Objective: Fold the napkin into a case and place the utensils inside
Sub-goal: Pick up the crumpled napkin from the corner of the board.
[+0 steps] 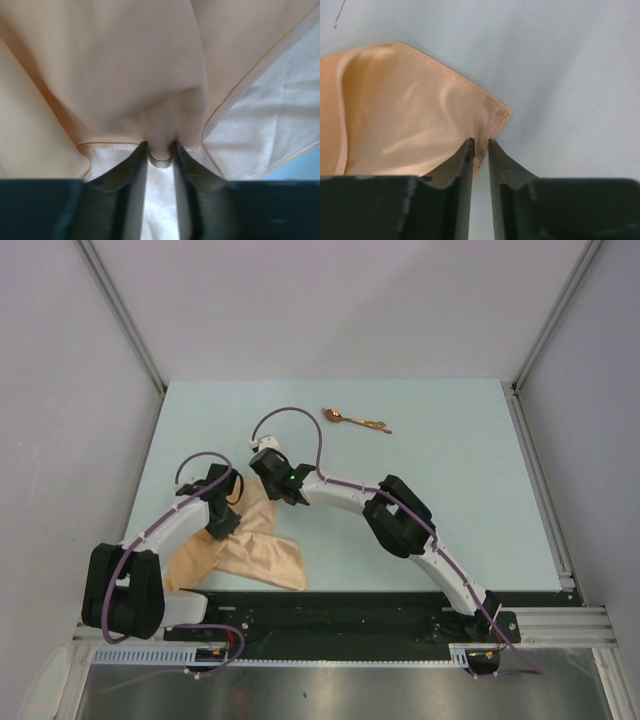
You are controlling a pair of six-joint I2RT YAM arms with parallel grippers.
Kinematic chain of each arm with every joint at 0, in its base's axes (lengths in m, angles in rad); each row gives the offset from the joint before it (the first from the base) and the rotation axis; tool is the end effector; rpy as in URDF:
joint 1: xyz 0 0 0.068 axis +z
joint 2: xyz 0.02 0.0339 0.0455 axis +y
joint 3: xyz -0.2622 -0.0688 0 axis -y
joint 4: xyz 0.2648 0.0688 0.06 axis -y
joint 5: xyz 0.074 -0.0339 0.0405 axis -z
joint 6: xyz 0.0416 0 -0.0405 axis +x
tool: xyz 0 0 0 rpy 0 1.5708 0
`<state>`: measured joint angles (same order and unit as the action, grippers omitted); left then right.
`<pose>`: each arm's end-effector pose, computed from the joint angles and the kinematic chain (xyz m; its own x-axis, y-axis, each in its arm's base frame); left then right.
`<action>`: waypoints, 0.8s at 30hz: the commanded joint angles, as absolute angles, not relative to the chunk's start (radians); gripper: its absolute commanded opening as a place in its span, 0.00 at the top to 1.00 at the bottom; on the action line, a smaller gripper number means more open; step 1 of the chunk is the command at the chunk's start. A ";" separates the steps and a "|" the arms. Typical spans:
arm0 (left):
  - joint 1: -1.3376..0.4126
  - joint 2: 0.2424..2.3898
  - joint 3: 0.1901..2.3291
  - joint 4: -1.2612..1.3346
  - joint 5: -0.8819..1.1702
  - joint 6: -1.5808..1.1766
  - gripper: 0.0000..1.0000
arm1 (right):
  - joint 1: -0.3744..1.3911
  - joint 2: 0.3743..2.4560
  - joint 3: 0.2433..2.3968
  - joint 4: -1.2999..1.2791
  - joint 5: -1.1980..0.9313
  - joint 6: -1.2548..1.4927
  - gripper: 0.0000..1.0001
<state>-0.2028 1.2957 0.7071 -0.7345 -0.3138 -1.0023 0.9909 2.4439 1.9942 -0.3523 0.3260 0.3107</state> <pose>0.2280 -0.0338 0.1586 -0.6102 -0.6929 -0.3842 -0.7370 0.6743 -0.0455 0.3204 0.4648 0.1394 -0.5799 -0.3568 -0.7324 -0.5179 0.8554 -0.0066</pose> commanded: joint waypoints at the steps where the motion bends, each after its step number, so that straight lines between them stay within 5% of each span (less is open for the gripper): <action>1: -0.203 1.269 0.781 -0.751 -0.367 -1.008 0.82 | 0.951 2.395 1.925 -0.344 0.312 0.304 0.94; 4: -0.202 1.220 0.807 -0.784 -0.425 -0.986 1.00 | 0.943 2.349 1.898 -0.290 0.275 0.272 1.00; 15: -0.132 0.841 0.959 -0.893 -0.484 -0.776 1.00 | 0.965 1.973 1.705 -0.101 0.348 0.163 1.00; 24: -0.129 0.513 1.140 -0.643 -0.560 -0.486 1.00 | 1.166 1.613 1.537 -0.011 0.454 -0.020 1.00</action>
<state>-0.1360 0.6136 1.0695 -0.7975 -0.5163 -0.6697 1.0687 1.7603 1.5871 -0.1017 0.3813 0.0917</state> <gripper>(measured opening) 0.009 0.010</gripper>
